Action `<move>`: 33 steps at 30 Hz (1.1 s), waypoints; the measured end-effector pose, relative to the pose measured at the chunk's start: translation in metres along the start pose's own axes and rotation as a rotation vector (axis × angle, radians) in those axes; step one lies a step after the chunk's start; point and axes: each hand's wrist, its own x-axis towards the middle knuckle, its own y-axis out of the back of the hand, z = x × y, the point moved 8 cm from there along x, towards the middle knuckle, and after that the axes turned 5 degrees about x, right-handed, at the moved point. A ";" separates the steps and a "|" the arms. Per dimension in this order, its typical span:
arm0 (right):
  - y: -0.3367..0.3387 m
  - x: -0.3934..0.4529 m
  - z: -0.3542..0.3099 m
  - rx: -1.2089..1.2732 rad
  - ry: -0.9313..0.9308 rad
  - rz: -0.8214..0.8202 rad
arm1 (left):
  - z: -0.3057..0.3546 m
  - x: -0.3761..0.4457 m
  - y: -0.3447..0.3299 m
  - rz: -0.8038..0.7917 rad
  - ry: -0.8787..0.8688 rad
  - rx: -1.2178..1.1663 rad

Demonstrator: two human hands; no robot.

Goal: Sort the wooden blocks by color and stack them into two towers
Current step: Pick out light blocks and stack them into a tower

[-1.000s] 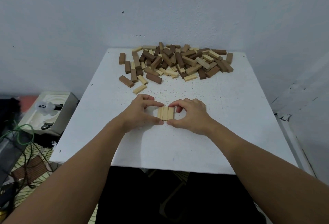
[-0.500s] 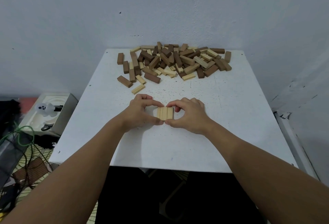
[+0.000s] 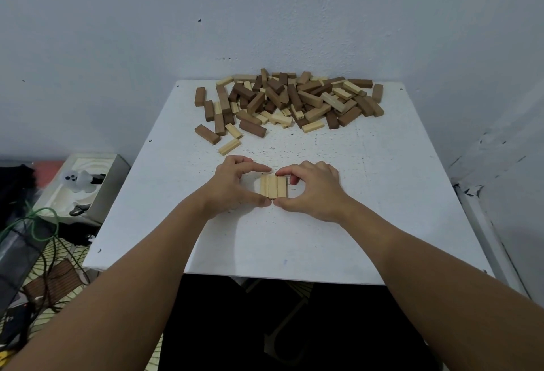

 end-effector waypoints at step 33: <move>-0.025 0.112 -0.066 -0.210 0.020 -0.233 | -0.045 0.010 0.064 0.731 -0.066 0.259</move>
